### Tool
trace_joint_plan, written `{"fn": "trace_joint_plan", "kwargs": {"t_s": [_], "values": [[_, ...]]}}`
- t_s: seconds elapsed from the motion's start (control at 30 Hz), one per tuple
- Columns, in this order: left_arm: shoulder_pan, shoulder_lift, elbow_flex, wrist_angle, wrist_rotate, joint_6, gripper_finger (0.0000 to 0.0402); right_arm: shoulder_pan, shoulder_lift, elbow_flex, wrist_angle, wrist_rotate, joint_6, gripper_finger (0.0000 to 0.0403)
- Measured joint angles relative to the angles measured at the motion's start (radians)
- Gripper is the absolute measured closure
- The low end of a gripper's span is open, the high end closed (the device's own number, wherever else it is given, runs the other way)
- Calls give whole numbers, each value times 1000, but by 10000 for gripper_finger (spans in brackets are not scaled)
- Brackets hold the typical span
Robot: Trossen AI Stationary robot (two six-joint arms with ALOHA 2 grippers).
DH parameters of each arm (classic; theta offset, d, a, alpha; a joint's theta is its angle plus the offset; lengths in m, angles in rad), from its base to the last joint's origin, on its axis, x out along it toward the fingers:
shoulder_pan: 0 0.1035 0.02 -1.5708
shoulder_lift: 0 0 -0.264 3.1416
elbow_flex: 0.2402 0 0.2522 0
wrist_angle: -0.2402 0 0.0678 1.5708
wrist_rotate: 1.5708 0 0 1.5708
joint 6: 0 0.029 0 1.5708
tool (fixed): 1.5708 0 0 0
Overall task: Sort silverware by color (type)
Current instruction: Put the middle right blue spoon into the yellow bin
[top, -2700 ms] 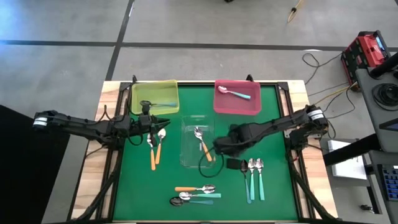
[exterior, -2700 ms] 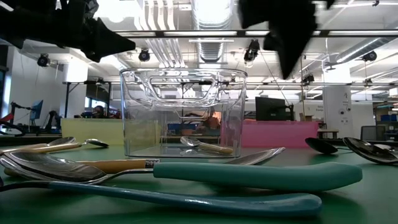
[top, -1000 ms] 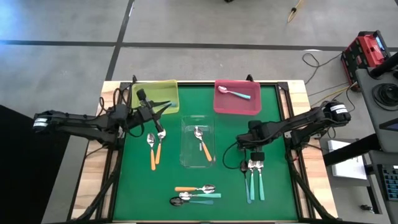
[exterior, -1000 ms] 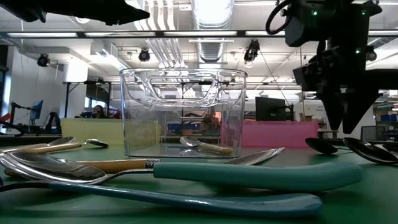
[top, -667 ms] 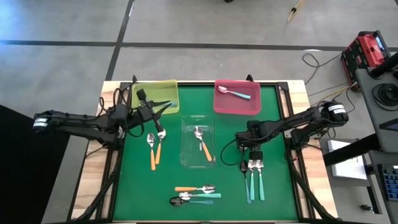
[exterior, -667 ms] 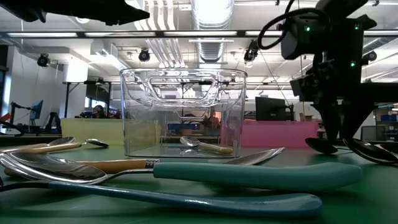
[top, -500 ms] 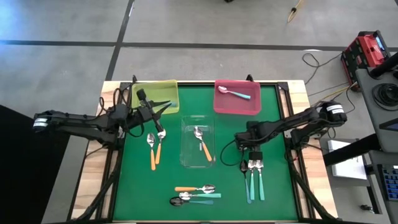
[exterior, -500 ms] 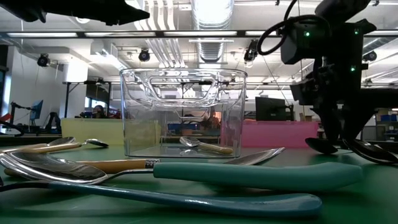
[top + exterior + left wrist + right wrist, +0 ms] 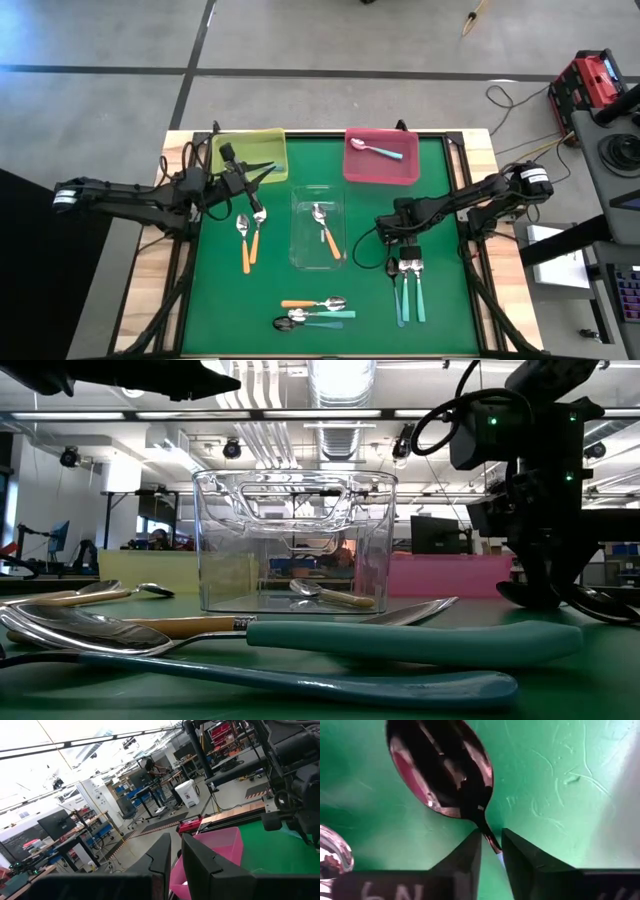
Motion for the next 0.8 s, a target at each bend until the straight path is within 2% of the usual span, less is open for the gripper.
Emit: {"fn": "trace_joint_plan", "kwargs": {"t_s": [0.1,0.17,0.47,0.8], "values": [[0,0,0,1,0,0,373,0,0,-1,2,-4,0,381],[0,0,0,1,0,0,373,0,0,-1,3,-3,1,388],[0,0,0,2,0,0,373,0,-55,9,-22,8,31,392],[0,-1,0,4,0,0,373,-3,-237,85,-135,147,156,393]]}}
